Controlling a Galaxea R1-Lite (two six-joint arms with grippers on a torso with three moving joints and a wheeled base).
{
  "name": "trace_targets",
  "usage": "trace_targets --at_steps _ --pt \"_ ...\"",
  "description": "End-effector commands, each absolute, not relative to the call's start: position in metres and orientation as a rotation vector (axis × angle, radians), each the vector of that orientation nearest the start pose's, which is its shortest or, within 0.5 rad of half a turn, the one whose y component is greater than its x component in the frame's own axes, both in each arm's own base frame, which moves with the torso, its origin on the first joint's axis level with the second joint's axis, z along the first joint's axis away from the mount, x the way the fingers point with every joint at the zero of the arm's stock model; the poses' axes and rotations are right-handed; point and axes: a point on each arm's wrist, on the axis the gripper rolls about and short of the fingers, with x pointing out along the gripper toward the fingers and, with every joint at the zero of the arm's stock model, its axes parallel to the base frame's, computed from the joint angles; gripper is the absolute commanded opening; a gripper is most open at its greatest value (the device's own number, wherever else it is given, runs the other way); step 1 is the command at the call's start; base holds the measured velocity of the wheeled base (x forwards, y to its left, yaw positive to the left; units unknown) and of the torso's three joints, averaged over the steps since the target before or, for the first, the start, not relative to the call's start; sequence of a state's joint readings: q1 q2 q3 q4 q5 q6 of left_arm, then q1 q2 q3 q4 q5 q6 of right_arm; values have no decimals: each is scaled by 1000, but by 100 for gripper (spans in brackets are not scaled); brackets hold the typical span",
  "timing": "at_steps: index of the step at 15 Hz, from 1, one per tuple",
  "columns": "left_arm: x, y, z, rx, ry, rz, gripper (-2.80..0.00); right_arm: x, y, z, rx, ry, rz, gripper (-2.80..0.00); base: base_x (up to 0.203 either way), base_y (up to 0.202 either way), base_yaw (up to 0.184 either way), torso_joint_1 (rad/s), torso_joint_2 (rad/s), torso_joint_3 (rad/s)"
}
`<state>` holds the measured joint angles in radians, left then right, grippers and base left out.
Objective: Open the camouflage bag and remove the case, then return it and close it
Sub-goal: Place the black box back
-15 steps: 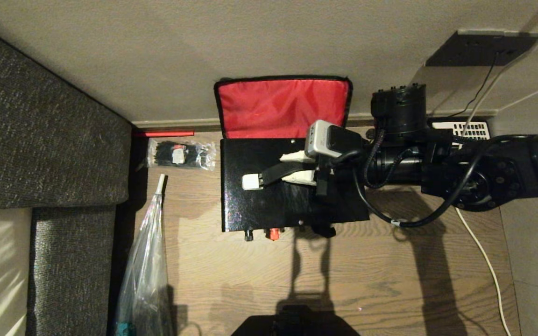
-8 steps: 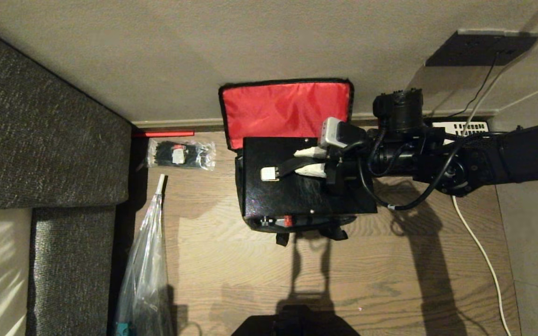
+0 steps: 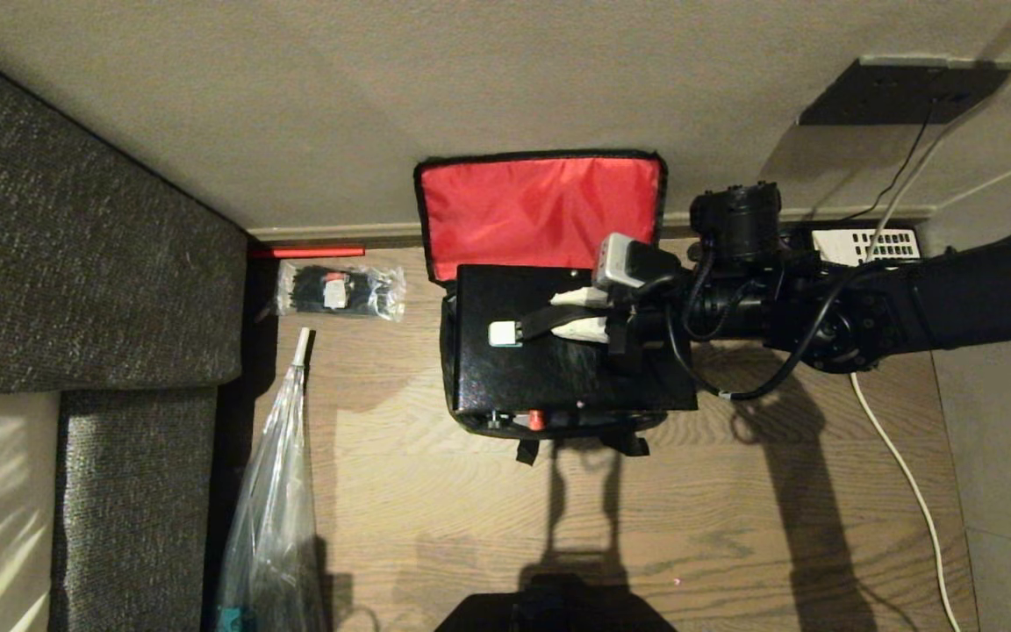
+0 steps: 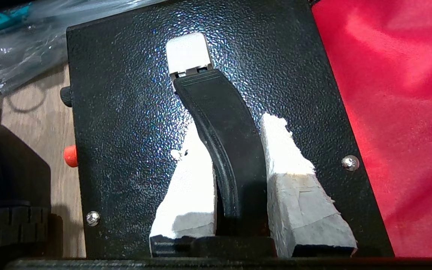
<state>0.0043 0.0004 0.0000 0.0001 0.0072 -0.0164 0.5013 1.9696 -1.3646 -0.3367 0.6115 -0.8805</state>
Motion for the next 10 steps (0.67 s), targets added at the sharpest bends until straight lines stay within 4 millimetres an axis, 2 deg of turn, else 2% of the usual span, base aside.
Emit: trace_targets --at_steps 1,10 --pt "-23 0 75 -17 1 12 -280 341 203 211 -768 -215 1163 -280 0 0 0 0 0 0" --pt "-23 0 75 -17 1 12 -280 339 193 216 -759 -185 1151 -280 0 0 0 0 0 0"
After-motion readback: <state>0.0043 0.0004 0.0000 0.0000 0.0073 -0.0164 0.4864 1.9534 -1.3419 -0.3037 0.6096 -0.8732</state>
